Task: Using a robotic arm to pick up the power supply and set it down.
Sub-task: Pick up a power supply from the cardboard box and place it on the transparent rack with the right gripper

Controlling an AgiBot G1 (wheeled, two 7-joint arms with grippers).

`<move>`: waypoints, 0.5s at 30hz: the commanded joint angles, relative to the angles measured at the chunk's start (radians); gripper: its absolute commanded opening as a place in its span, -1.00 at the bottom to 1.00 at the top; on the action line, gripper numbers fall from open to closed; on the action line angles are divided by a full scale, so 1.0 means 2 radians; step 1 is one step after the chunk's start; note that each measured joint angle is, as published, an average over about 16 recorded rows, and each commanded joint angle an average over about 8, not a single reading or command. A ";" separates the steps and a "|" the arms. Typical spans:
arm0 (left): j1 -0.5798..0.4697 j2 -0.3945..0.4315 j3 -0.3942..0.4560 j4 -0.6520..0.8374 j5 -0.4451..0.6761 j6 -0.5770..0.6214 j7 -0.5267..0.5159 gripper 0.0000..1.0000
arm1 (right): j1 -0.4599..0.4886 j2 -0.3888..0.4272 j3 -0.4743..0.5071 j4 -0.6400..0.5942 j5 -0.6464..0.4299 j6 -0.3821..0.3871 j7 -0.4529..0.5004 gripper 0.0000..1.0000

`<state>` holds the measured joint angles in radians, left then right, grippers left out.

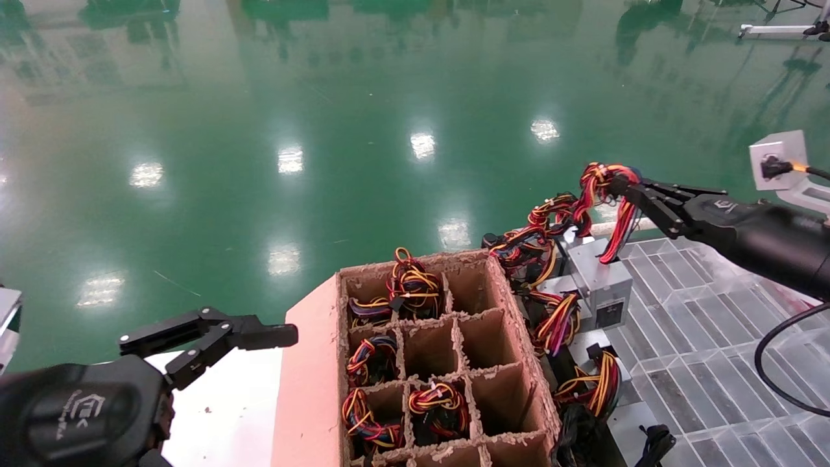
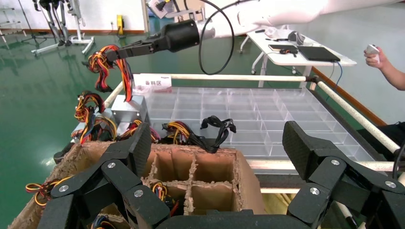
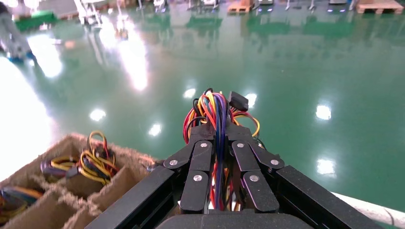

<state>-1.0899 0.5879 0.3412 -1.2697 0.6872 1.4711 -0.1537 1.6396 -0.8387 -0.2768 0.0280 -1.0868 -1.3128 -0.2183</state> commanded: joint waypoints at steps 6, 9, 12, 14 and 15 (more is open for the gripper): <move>0.000 0.000 0.000 0.000 0.000 0.000 0.000 1.00 | -0.020 -0.010 0.022 -0.023 0.032 0.020 -0.011 -1.00; 0.000 0.000 0.000 0.000 0.000 0.000 0.000 1.00 | -0.027 -0.016 0.028 -0.030 0.041 0.042 -0.014 -1.00; 0.000 0.000 0.000 0.000 0.000 0.000 0.000 1.00 | -0.034 -0.022 0.034 -0.036 0.049 0.065 -0.016 -1.00; 0.000 0.000 0.000 0.000 0.000 0.000 0.000 1.00 | -0.040 -0.025 0.038 -0.038 0.055 0.076 -0.017 -1.00; 0.000 0.000 0.000 0.000 0.000 0.000 0.000 1.00 | -0.043 -0.026 0.040 -0.039 0.058 0.080 -0.017 -1.00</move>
<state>-1.0899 0.5878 0.3415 -1.2697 0.6871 1.4710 -0.1535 1.5525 -0.8861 -0.1983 -0.0471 -0.9720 -1.1667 -0.2522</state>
